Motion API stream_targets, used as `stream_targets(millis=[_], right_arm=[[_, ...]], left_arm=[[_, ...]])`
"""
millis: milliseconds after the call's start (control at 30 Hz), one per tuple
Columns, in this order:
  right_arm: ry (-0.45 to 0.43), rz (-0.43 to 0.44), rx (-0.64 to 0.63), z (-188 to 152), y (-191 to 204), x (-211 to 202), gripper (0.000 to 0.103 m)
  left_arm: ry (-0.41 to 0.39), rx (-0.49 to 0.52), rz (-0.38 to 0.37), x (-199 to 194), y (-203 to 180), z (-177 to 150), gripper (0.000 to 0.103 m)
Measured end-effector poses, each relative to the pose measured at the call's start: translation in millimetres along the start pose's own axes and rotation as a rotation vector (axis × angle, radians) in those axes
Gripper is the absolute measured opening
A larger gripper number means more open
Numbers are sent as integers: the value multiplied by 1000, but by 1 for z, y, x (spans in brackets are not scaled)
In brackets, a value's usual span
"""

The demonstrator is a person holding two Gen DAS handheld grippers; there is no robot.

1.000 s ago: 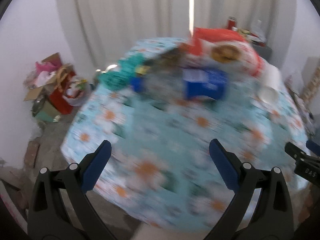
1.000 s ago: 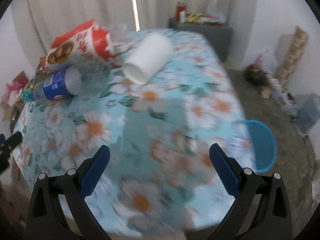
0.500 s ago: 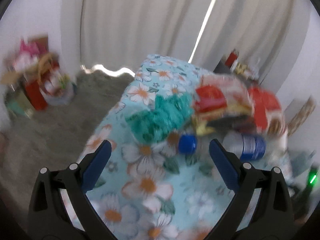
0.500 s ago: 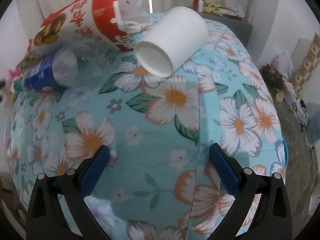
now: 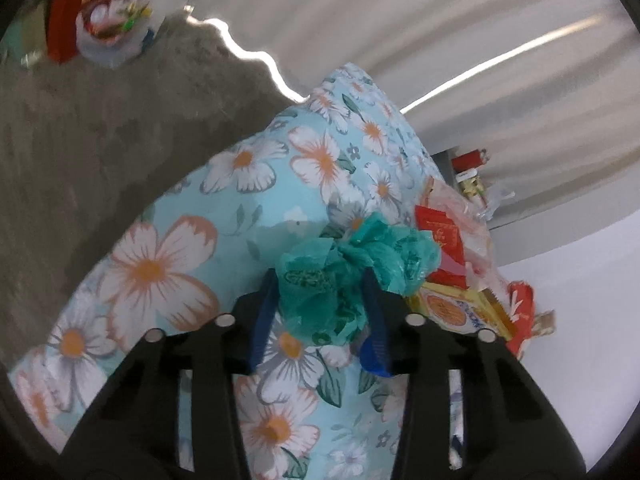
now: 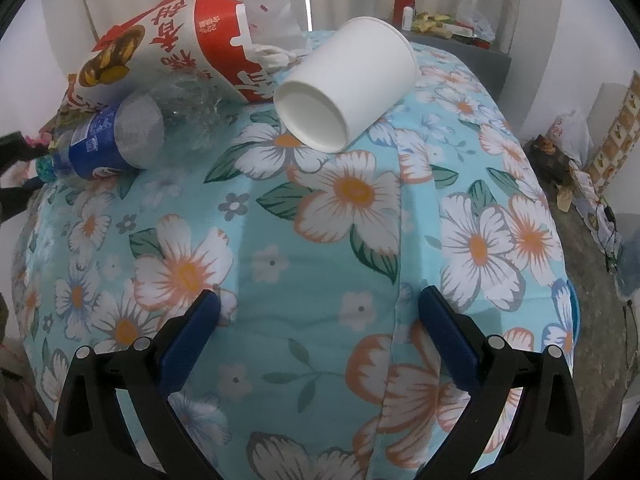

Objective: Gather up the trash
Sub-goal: 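Grasp the teal plastic bag with the left tool while the right tool grasps the white paper cup, then carry the teal bag and white cup to the blue wastebasket and release both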

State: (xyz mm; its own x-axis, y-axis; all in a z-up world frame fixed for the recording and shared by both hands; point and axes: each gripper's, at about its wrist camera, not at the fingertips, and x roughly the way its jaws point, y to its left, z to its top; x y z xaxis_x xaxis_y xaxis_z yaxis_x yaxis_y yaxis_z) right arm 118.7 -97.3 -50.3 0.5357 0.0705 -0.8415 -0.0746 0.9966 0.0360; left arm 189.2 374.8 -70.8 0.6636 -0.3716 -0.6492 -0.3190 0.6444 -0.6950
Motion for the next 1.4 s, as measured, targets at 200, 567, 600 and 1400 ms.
stream_targets(millis=[200,567,600,1400], right_arm=[[37,32,13,4,-6,-3,97],[-100,158,77,31,-7,-58,92],[-123,171,78,35,-4,-65,91],[58,503,648,106,-90,60,61]], left_arm=[[-51,-31,-41,-13,8,-5,24],[-214,60,-53,-65,-2,-19,21],[-225,66,-50,-69,-2,-20,21],[-405,227,-143,-145,-2,-68,20]])
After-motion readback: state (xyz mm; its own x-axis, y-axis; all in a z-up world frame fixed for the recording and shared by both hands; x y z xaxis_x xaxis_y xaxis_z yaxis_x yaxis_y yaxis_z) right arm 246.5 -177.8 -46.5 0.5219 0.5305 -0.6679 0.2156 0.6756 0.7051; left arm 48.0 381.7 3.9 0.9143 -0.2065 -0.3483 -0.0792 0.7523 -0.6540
